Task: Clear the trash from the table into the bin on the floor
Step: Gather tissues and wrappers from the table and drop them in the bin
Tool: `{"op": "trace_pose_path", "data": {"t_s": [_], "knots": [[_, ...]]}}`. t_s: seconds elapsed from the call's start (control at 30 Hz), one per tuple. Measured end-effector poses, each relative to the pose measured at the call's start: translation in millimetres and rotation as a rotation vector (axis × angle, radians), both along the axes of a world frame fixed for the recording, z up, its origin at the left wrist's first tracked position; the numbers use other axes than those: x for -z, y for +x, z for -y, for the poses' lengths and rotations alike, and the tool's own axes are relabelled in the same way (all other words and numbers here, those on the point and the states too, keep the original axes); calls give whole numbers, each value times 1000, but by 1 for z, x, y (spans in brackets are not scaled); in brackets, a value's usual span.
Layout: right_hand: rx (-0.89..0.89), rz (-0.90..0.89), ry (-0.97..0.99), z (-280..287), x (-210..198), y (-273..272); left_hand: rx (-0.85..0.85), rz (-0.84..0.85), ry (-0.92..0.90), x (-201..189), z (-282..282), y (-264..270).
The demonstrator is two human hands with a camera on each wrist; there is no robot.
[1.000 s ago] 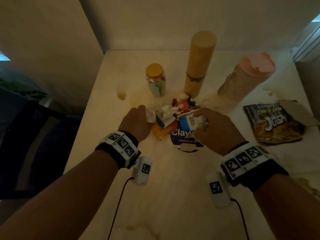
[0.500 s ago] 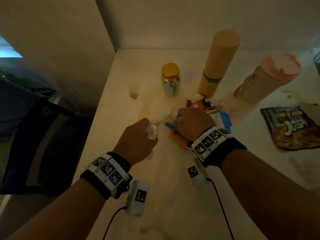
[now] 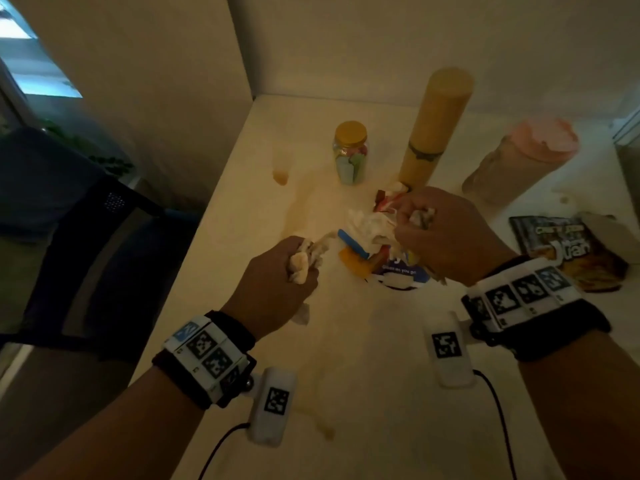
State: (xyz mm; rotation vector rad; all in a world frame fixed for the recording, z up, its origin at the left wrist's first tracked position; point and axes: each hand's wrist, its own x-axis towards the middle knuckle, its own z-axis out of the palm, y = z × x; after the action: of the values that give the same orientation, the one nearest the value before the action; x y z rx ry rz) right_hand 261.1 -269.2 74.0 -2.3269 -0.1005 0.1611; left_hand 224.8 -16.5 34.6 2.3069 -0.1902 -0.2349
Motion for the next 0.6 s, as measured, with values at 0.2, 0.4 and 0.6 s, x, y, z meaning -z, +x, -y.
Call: {"op": "trace_pose_path", "data": {"t_s": [0.2,0.4,0.6], "knots": [[-226,-29,73,-71,-11,-27,-123,-90,-179,-23,-53,-65],[-540,-80,92,-196,-8,-64,-354,-168,-213,-21,-155,-144],[-822,-122,5,-379,11,-127,-617,-174,-123,9,-292,-249]]}}
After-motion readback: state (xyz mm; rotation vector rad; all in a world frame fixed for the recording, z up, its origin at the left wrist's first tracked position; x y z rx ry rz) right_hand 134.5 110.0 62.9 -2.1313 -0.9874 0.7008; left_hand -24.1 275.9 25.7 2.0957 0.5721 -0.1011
